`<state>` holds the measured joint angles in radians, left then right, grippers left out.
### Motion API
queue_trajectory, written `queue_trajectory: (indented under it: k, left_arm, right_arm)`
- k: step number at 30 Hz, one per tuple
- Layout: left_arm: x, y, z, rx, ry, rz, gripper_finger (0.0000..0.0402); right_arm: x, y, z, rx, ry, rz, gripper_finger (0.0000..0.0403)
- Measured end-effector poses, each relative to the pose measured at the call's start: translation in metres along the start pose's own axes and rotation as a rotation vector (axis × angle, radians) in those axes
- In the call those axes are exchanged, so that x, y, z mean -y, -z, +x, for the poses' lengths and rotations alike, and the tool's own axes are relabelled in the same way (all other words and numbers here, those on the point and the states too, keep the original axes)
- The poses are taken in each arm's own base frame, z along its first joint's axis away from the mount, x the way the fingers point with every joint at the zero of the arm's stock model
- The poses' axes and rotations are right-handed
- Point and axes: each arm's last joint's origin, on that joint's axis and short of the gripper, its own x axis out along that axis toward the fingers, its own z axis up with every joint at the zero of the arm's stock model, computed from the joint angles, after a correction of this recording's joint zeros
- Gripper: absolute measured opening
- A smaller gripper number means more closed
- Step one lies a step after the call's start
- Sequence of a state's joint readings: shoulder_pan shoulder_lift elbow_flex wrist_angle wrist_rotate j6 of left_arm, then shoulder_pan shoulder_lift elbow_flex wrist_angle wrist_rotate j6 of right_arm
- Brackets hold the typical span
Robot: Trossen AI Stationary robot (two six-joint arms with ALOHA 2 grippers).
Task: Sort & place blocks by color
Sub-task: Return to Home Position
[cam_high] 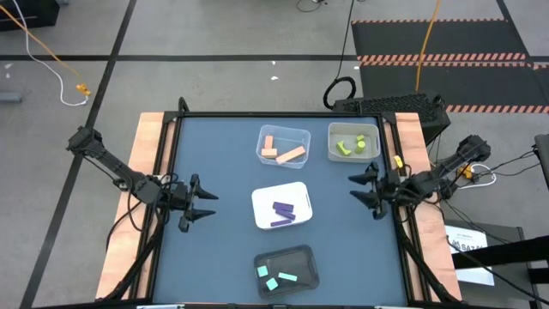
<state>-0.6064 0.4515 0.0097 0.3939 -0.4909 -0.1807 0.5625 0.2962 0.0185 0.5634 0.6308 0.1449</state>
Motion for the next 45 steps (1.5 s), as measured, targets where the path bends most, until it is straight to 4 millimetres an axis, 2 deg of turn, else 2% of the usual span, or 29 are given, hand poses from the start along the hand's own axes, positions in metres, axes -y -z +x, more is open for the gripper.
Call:
queue_trajectory:
  k: [4, 13, 22, 27, 34, 45]
  left_arm:
    - [0.0, 0.0, 0.0, 0.0, 0.0, -0.004, 0.023]
    - [-0.003, -0.006, -0.003, 0.049, -0.006, -0.029, 0.023]
    - [-0.029, -0.02, -0.003, 0.178, -0.219, -0.068, 0.023]
    - [-0.047, -0.029, -0.009, 0.284, -0.37, -0.085, 0.023]
    - [-0.07, -0.038, -0.018, 0.39, -0.591, -0.08, 0.023]
    - [-0.1, -0.047, -0.043, 0.542, -0.945, -0.04, 0.023]
  right_arm:
    - [-0.001, -0.007, 0.0, 0.059, -0.012, 0.043, 0.0231]
    - [-0.001, -0.007, 0.0, 0.059, -0.012, 0.043, 0.0231]
    - [0.0, -0.008, -0.001, 0.067, -0.013, 0.048, 0.0231]
    - [0.006, -0.019, -0.006, 0.151, 0.008, 0.092, 0.0231]
    - [0.025, -0.038, -0.015, 0.356, 0.148, 0.125, 0.0231]
    - [0.057, -0.05, -0.016, 0.54, 0.53, -0.026, 0.0231]
